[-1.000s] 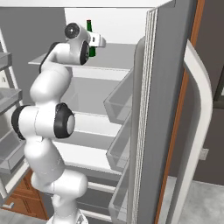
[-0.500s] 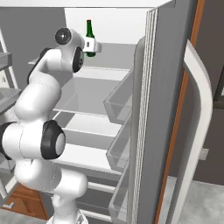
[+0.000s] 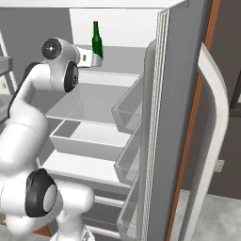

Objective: Place the beer on the top shelf of the fridge to keep it out of children's reach, and place the mushroom and garlic on lower shelves for easy access.

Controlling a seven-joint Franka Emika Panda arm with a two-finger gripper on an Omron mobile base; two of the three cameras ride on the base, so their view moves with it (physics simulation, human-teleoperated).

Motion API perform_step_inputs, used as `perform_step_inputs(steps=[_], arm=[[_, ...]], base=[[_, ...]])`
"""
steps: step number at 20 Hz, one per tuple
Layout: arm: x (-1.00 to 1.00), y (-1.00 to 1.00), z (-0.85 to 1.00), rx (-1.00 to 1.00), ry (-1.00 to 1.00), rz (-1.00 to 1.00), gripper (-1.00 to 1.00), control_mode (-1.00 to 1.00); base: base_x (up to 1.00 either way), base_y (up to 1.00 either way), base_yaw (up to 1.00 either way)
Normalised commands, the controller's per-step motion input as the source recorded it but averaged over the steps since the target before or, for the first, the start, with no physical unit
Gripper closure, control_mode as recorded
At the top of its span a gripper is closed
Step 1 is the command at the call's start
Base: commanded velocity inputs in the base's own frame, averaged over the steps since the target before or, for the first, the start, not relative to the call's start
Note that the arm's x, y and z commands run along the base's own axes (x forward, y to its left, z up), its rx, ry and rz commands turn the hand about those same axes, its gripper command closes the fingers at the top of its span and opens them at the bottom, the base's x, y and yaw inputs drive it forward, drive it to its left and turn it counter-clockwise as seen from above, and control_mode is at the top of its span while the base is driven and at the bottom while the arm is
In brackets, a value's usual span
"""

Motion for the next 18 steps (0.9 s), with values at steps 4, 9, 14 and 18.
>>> perform_step_inputs(steps=[4, 9, 14, 18], arm=[[-1.00, 0.00, 0.00, 0.00, 0.10, 0.00, -1.00, -1.00], [-0.98, 0.00, -0.02, 0.00, 0.09, 0.00, -1.00, -1.00], [-0.87, 0.00, -0.10, 0.00, 0.11, 0.00, -1.00, -1.00], [-0.81, 0.00, -0.24, -0.01, 0.10, 0.00, -1.00, -1.00]], base=[[0.00, 0.00, 0.00], [0.00, 0.00, 0.00], [0.00, 0.00, 0.00], [0.00, 0.00, 0.00]])
